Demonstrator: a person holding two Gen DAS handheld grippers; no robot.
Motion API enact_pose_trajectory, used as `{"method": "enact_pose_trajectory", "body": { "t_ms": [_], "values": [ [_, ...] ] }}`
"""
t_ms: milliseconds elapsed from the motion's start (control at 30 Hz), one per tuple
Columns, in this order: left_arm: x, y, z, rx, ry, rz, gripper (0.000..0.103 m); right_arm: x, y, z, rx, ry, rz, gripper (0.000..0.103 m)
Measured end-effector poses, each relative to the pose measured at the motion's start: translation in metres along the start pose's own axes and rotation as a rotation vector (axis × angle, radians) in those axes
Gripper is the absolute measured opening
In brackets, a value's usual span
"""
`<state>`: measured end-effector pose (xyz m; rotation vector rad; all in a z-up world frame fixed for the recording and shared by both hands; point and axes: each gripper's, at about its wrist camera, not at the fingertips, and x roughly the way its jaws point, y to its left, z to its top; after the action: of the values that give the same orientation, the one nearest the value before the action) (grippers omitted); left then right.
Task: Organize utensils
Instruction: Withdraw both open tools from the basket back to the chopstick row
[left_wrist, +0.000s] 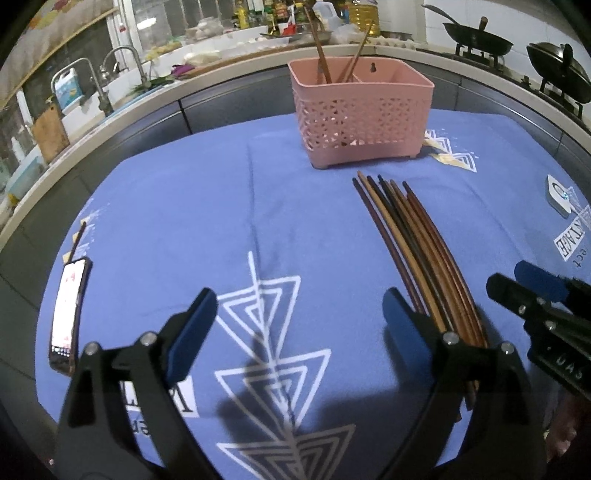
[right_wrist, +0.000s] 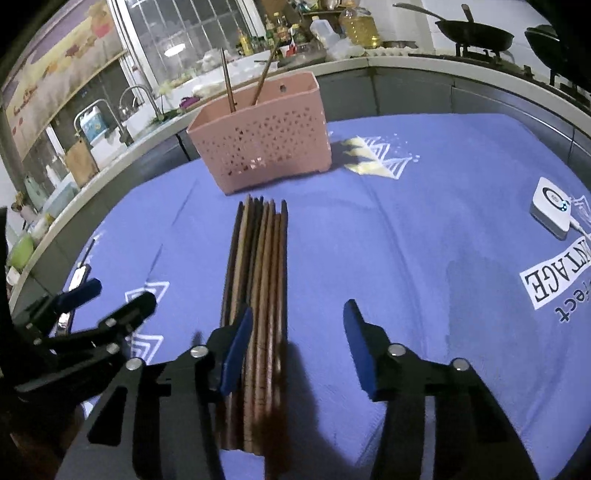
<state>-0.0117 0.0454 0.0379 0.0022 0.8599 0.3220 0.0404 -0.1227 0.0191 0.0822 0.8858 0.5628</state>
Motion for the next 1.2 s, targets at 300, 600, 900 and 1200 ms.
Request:
{"method": "enact_pose_trajectory", "body": {
  "t_ms": [300,600,900,1200],
  "values": [
    [0.002,0.002,0.002,-0.007,0.009,0.012,0.087,0.012,-0.001,-0.010,-0.034,0.049,-0.033,0.035],
    [0.006,0.005,0.002,-0.018,0.027,0.026,0.087,0.013,0.007,-0.011,-0.083,0.037,-0.061,0.035],
    [0.013,0.018,0.001,-0.045,0.043,0.066,0.087,0.015,0.018,-0.012,-0.126,0.035,-0.060,0.035],
    [0.018,0.026,-0.003,-0.061,0.054,0.090,0.087,0.017,0.021,-0.012,-0.155,0.020,-0.107,0.035]
  ]
}}
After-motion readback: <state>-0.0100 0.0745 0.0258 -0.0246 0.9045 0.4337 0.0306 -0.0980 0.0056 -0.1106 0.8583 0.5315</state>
